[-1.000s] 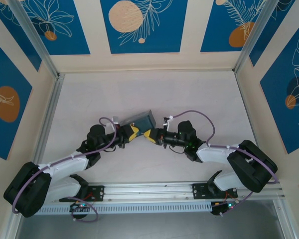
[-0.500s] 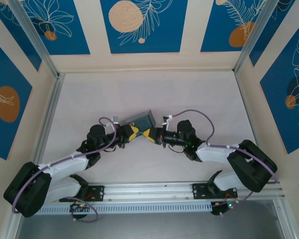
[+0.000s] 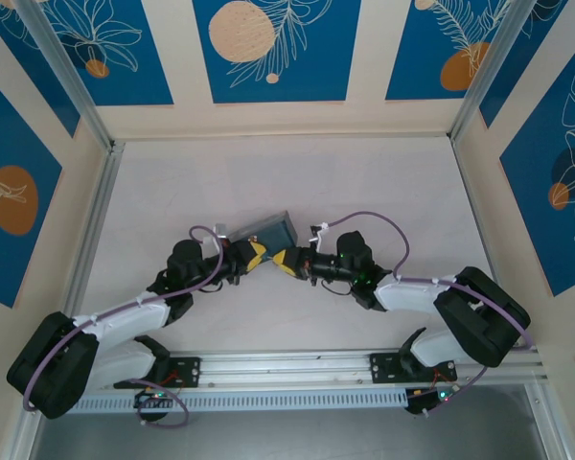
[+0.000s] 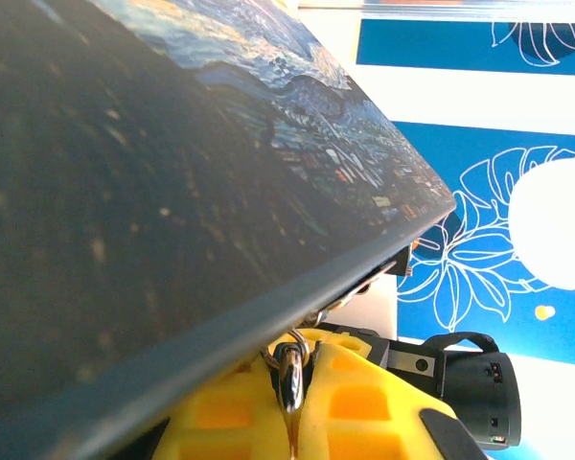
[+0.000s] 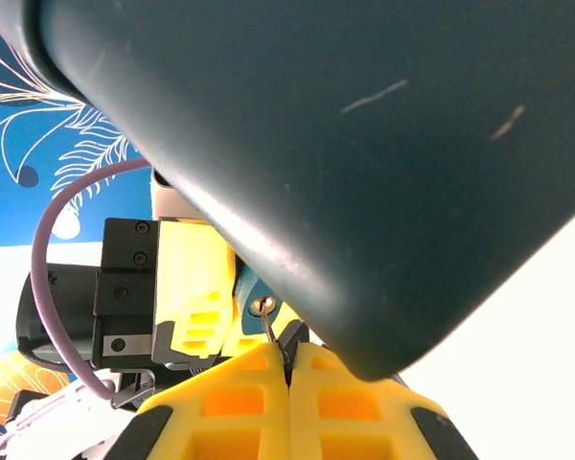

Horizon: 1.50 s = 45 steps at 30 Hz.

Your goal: Unlock a padlock with a key

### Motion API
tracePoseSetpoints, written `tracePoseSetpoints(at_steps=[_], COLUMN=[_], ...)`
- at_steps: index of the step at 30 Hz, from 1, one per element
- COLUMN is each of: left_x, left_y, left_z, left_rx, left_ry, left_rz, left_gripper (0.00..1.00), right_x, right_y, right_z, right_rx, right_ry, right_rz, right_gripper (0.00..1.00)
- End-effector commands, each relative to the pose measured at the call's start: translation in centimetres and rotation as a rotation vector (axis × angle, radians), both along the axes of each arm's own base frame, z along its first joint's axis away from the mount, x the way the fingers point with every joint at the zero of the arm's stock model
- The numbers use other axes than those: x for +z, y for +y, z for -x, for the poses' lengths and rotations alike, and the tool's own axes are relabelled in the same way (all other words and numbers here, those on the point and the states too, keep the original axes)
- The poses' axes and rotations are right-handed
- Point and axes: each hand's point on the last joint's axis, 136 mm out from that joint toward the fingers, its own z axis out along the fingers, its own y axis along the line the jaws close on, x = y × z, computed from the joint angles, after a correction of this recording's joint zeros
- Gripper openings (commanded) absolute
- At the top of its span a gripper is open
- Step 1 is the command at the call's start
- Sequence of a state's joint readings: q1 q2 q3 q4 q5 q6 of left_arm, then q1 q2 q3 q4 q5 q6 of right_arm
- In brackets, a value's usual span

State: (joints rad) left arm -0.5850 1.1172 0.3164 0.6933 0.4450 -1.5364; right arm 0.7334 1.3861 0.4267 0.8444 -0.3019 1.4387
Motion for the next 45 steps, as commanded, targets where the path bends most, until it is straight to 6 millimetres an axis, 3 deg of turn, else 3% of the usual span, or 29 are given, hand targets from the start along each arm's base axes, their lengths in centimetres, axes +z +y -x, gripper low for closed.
tracePoseSetpoints(at_steps=[1,23,45], left_x=[3.9,3.5,4.3], left_y=[-0.3,-0.2,0.1], left_z=[0.1,0.5,0.5], left_rx=[-0.019,-0.029,0.042], left_ry=[-0.122,-0.119,-0.14], left_rz=[0.067,0.042,0.057], left_gripper=[0.0,0.0,0.0], right_x=[1.4,3.3,3.4], right_y=[0.8,0.7,3.4], right_z=[-0.5,-2.1,-2.1], right_rx=[-0.001,-0.016,-0.075], right_ry=[-0.039,-0.068,-0.034], right_rz=[-0.023,-0.063,-0.117], right_gripper=[0.0,0.0,0.0])
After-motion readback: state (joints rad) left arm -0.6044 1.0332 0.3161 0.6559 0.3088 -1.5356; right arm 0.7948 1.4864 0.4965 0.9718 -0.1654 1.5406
